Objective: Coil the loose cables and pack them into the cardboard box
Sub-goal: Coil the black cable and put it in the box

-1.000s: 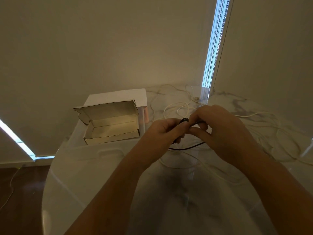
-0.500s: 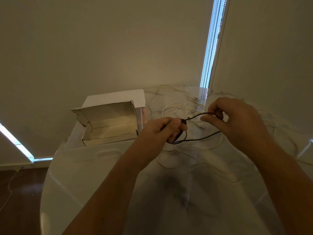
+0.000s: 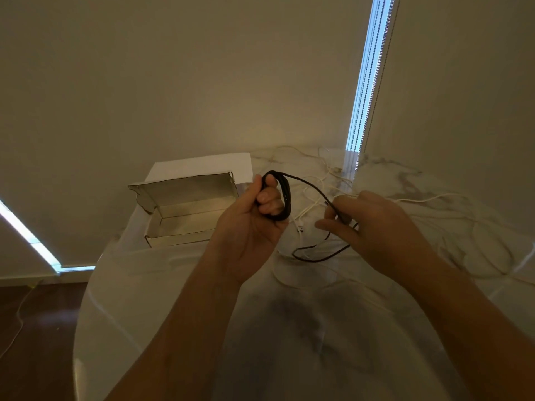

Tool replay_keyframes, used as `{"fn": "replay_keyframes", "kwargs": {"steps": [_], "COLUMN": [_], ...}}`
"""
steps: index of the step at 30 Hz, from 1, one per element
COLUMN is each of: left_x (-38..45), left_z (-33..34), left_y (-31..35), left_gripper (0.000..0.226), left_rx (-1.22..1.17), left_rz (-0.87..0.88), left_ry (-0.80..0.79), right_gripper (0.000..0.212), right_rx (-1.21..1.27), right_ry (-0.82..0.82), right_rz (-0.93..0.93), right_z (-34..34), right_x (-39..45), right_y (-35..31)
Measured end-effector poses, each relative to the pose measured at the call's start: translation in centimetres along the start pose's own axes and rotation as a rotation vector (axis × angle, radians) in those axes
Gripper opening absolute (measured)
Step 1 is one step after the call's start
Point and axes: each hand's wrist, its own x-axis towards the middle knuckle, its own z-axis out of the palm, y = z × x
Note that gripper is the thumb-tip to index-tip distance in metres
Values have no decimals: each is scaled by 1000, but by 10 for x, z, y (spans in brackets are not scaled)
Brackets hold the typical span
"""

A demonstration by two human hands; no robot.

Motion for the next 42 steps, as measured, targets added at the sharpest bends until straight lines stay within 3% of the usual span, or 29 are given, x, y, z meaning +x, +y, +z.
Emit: {"fn": "replay_keyframes", "kwargs": {"steps": [5,10,18,23,31,42], "left_x": [1,0,7,7,2,-3], "left_z": [-2,-1,-4,-4,-4,4], "left_y": [2,1,-7,-15,-24,-18], "left_gripper": [36,38,36,22,20,27], "left_rx": [-121,-130,15,336,1323,1315], "left_rz": [47,84,252,347,391,156], "left_ry": [43,100,170,218,200,107], "right_gripper": [50,39,31,34,31,37], "right_rx": [-7,-83,-165,-235,-325,-319], "right_ry": [-58,-212,-125,7,176,278], "right_rz": [27,-22,-205,-274,-292,-209], "right_z": [7,14,20,18,9,-2], "right_x": [-3,-5,-8,-9,-6,0], "right_y": [-10,-18,-33,-33,-29,-14]}}
